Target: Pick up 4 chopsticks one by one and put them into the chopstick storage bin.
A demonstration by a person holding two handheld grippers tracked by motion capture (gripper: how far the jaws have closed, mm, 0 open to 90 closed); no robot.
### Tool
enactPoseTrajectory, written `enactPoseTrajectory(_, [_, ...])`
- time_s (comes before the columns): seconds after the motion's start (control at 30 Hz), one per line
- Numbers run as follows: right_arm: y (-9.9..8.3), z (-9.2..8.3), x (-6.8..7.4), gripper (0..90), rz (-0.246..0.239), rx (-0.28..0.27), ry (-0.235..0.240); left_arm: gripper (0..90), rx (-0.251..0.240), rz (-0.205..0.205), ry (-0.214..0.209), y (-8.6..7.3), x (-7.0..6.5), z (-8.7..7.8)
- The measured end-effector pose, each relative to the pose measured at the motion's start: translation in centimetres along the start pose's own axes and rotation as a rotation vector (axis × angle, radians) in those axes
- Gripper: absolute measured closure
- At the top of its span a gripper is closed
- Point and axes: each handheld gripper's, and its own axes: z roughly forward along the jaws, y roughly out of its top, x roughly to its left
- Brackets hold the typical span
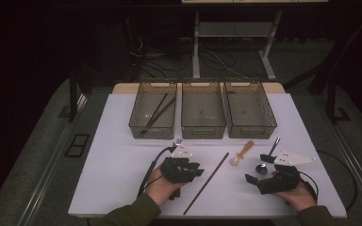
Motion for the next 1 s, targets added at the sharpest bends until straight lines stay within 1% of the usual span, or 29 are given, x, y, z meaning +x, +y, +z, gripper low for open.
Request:
enactPoseTrajectory(0.1, [0.0,0.0,0.0,1.3,-0.002,0.001,0.001,70.4,0.017,0.006,-0.011,0.0,-0.6,0.7])
enactPoseTrajectory(0.13, [0.0,0.0,0.0,1.3,-0.001,0.001,0.001,70.5,0.030,0.021,-0.015,0.1,-0.7,0.9])
enactPoseTrajectory(0.2, [0.0,0.0,0.0,1.4,-0.003,0.001,0.000,71.0,0.038,0.033,-0.024,0.0,-1.0,1.2])
enactPoseTrajectory(0.23, [0.0,0.0,0.0,1.3,-0.002,0.000,0.000,71.3,0.050,0.042,-0.027,0.0,-1.1,1.4])
enactPoseTrajectory(0.27, [0.0,0.0,0.0,1.4,0.000,0.001,0.000,71.3,0.046,0.036,-0.025,0.0,-1.3,1.6])
enactPoseTrajectory(0.3, [0.0,0.0,0.0,1.3,-0.001,0.000,-0.001,71.4,0.055,0.046,-0.026,0.0,-1.3,1.7])
enactPoseTrajectory(0.33, [0.0,0.0,0.0,1.4,-0.001,0.000,-0.001,71.4,0.059,0.046,-0.023,0.0,-1.4,1.9])
enactPoseTrajectory(0.37, [0.0,0.1,0.0,1.4,-0.002,0.001,0.000,71.9,0.072,0.059,-0.023,0.0,-1.4,2.0])
enactPoseTrajectory(0.4, [0.0,0.1,0.0,1.3,-0.003,0.001,-0.001,72.1,0.063,0.045,-0.023,-0.1,-1.5,2.3])
enactPoseTrajectory(0.43, [0.0,0.1,0.0,1.4,-0.004,0.001,-0.001,72.6,0.088,0.068,-0.023,0.0,-1.5,2.3])
enactPoseTrajectory(0.47, [0.0,0.1,0.0,1.4,-0.004,0.002,-0.001,72.8,0.084,0.058,-0.022,-0.1,-1.6,2.6])
enactPoseTrajectory(0.5, [0.0,0.1,0.0,1.3,-0.004,0.002,-0.002,73.2,0.087,0.059,-0.023,-0.1,-1.8,2.9])
enactPoseTrajectory(0.53, [0.0,0.1,0.0,1.3,-0.004,0.002,-0.003,73.5,0.095,0.066,-0.022,-0.1,-1.8,3.0])
enactPoseTrajectory(0.57, [0.0,0.1,0.0,1.4,-0.003,0.002,-0.002,73.9,0.114,0.085,-0.020,-0.1,-1.8,3.1])
enactPoseTrajectory(0.6, [0.0,0.1,0.0,1.4,-0.004,0.002,-0.002,74.5,0.116,0.090,-0.015,-0.2,-1.9,3.3])
enactPoseTrajectory(0.63, [0.0,0.1,0.0,1.3,-0.003,0.001,-0.002,75.3,0.130,0.096,-0.014,-0.2,-2.0,3.4])
enactPoseTrajectory(0.67, [0.0,0.1,0.0,1.4,-0.003,0.001,-0.002,76.5,0.114,0.089,-0.005,-0.3,-2.1,3.5])
enactPoseTrajectory(0.7, [0.0,0.1,0.0,1.3,-0.003,0.001,-0.002,78.2,0.113,0.090,-0.001,-0.2,-2.1,3.6])
enactPoseTrajectory(0.77, [0.0,0.1,0.0,1.3,-0.004,0.002,-0.002,78.6,0.120,0.109,0.005,-0.2,-2.2,3.6])
enactPoseTrajectory(0.8, [0.0,0.1,0.0,1.4,-0.003,0.001,-0.002,78.7,0.129,0.126,0.013,-0.2,-2.3,3.5])
enactPoseTrajectory(0.83, [0.0,0.1,0.0,1.4,-0.004,0.002,-0.002,78.7,0.125,0.134,0.020,-0.2,-2.4,3.6])
enactPoseTrajectory(0.9, [0.0,0.1,0.0,1.4,-0.004,0.002,-0.002,79.2,0.136,0.151,0.024,-0.1,-2.5,3.6])
enactPoseTrajectory(1.0, [0.0,0.1,0.0,1.3,-0.004,0.000,-0.002,80.6,0.138,0.151,0.023,0.0,-2.3,3.4])
